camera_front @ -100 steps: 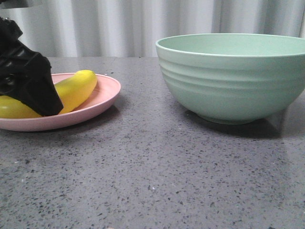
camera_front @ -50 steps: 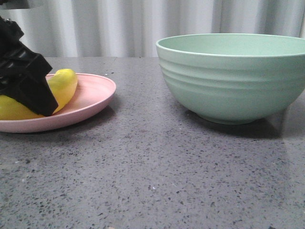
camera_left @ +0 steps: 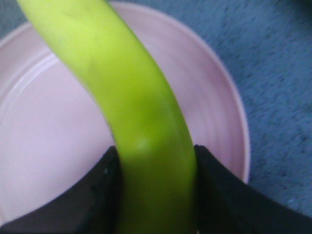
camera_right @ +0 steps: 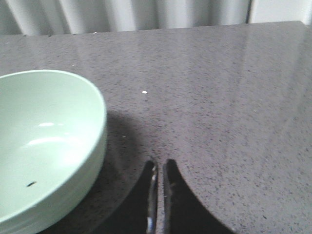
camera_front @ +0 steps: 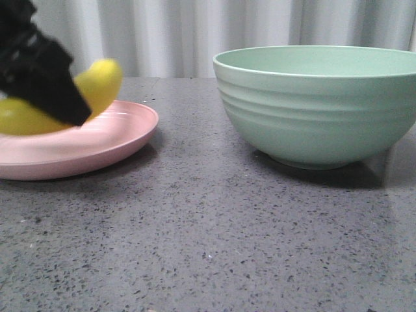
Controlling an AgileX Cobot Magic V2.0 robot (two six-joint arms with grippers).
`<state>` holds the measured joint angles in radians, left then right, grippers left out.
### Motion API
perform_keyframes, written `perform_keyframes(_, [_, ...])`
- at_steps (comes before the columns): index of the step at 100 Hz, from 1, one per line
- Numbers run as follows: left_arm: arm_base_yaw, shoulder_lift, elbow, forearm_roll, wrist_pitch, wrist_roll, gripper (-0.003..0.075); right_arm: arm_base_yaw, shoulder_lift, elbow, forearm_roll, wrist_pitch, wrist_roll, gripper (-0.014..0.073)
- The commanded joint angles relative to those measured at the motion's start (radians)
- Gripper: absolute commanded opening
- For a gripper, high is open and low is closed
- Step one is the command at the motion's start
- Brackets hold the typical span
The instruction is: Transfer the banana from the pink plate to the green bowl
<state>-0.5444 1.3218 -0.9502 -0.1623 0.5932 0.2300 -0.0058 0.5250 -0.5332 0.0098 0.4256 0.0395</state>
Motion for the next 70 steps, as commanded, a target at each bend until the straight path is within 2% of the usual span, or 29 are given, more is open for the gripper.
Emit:
perform_keyframes(1, [-0.039,-0.061,-0.07,-0.012,-0.033,0.003,-0.002,0.045,0.019,-0.093,-0.001,0.005,-0.022,-0.0046])
perform_keyframes(11, [-0.091,-0.092,-0.12,-0.012,-0.001,0.003,-0.002,0.116,0.052,-0.171,0.01,0.084,-0.022,0.0073])
perform_keyframes(16, [-0.123,-0.104,-0.144,-0.012,0.011,0.003,-0.002,0.154,0.075,-0.207,0.029,0.11,-0.022,0.0186])
perform_keyframes(22, [-0.158,-0.11,-0.165,-0.012,0.021,0.003,-0.002,0.207,0.109,-0.257,0.089,0.126,-0.022,0.0315])
perform_keyframes(31, [-0.222,-0.113,-0.192,-0.012,0.025,0.003,-0.002,0.266,0.163,-0.315,0.181,0.126,-0.022,0.0421])
perform_keyframes(51, [-0.316,-0.107,-0.197,-0.012,-0.01,0.003,-0.002,0.393,0.317,-0.432,0.272,0.058,-0.022,0.0426])
perform_keyframes(70, [-0.361,-0.107,-0.197,-0.012,-0.019,0.003,-0.002,0.474,0.497,-0.507,0.375,0.0,-0.022,0.0426])
